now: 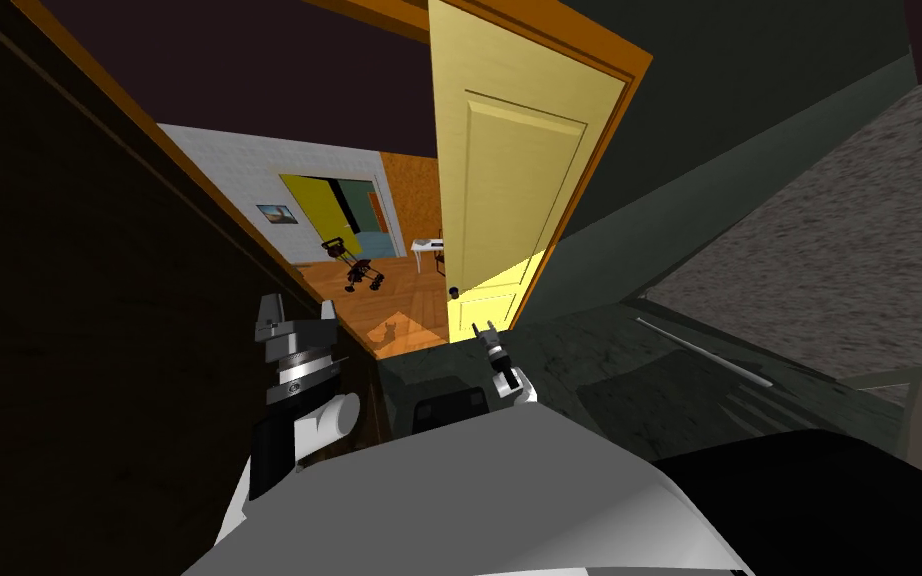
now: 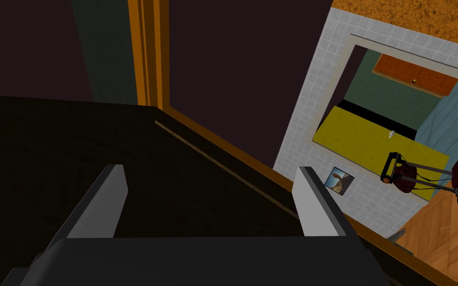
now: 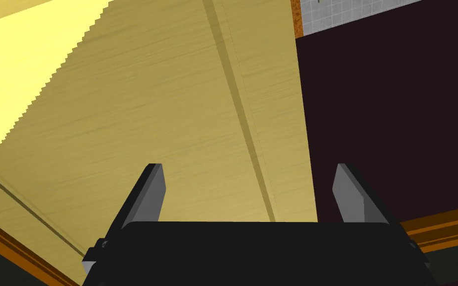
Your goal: Pull the door open
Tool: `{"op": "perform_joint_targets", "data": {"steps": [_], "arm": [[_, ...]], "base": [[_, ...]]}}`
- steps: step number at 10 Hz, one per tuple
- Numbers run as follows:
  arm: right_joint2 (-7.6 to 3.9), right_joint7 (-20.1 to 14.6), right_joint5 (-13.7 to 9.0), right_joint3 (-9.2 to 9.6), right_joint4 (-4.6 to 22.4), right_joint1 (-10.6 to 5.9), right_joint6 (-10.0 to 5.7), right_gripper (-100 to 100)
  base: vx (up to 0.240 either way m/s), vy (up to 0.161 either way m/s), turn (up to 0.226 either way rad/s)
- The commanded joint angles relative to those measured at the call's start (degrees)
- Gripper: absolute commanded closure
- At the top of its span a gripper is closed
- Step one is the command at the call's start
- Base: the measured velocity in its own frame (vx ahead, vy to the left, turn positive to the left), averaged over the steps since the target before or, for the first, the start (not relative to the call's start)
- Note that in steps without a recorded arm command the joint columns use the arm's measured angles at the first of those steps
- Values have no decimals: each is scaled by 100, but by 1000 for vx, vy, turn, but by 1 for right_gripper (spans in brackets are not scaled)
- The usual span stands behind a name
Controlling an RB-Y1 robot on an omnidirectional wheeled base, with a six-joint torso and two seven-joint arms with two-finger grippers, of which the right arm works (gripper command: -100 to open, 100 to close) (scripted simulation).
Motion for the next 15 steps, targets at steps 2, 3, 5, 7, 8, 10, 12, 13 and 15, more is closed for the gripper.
{"op": "perform_joint_targets", "data": {"steps": [2, 3, 5, 7, 8, 10, 12, 13, 15], "arm": [[48, 319, 49, -4, 376, -144, -97, -100], [70, 431, 71, 1, 487, -186, -118, -100], [113, 653, 113, 10, 706, -268, -157, -100], [163, 846, 150, 18, 897, -340, -192, -100], [188, 943, 168, 21, 993, -376, -210, -100], [237, 1137, 205, 29, 1185, -448, -245, -100], [313, 1371, 249, 39, 1416, -535, -287, -100], [363, 1525, 278, 45, 1569, -592, -315, -100], [452, 1752, 321, 54, 1793, -676, -355, -100]], "base": [[92, 9, -52], [86, -6, -59], [97, 17, -52], [94, 15, -75], [99, 15, -69], [87, 18, -75], [140, 35, -104], [136, 49, -155], [149, 68, -147]]}}
